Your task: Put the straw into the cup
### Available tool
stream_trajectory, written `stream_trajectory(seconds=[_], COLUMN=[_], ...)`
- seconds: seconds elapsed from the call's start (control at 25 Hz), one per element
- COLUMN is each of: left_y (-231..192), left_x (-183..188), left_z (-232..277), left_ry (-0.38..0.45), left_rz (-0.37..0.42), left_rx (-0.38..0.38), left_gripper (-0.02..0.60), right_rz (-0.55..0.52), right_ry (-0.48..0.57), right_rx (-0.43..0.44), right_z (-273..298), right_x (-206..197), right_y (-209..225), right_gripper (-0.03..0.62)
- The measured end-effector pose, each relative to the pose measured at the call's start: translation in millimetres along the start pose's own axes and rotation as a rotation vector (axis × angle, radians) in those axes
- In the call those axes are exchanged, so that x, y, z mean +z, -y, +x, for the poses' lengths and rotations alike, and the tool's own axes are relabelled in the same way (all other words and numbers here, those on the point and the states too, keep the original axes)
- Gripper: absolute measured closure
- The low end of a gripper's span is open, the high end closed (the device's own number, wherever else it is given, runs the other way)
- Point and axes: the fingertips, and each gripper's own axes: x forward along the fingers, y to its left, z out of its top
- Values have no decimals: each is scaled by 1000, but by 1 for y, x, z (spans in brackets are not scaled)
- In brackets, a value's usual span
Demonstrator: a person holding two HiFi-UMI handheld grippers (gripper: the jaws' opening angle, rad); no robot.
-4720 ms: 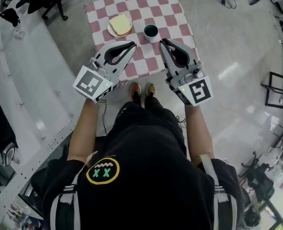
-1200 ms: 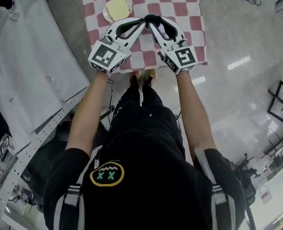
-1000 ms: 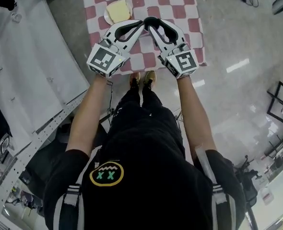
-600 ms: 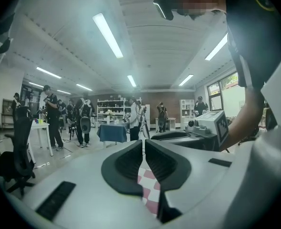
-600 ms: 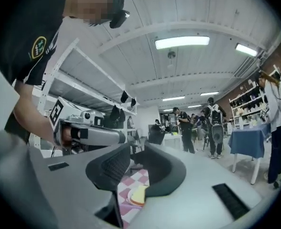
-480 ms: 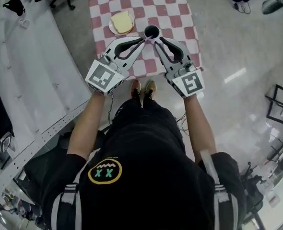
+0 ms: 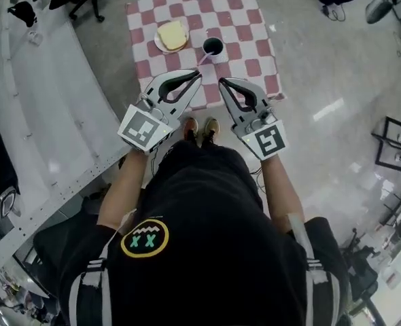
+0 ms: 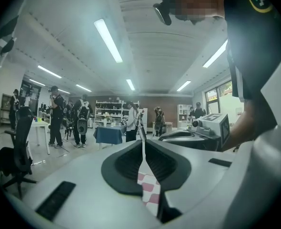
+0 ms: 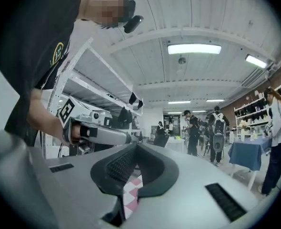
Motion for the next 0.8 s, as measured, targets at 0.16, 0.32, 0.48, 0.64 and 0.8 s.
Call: stream_trajectory(seconds=[0.16, 0.32, 0.48, 0.64, 0.8], left_y=[11, 15, 18, 20, 21], left_x=[9, 10, 11, 14, 15], left_z=[-5, -11, -13, -12, -14], left_ry=[12, 13, 14, 19, 18], left_rz=[-24, -23, -10, -10, -9], left_rx=[-14, -19, -33, -42, -48], left_gripper=[546, 548, 547, 547, 547], right_rz=[-5, -13, -16, -22, -27], right_ry=[-10, -21, -42, -50, -47], right_rx=[-6, -17, -31, -34, -33], right_z=[-4, -5, -6, -7, -5], right_x=[1, 3, 3, 3, 5], right_y=[-8, -13, -13, -14, -16], right_gripper=[572, 574, 574, 574, 574])
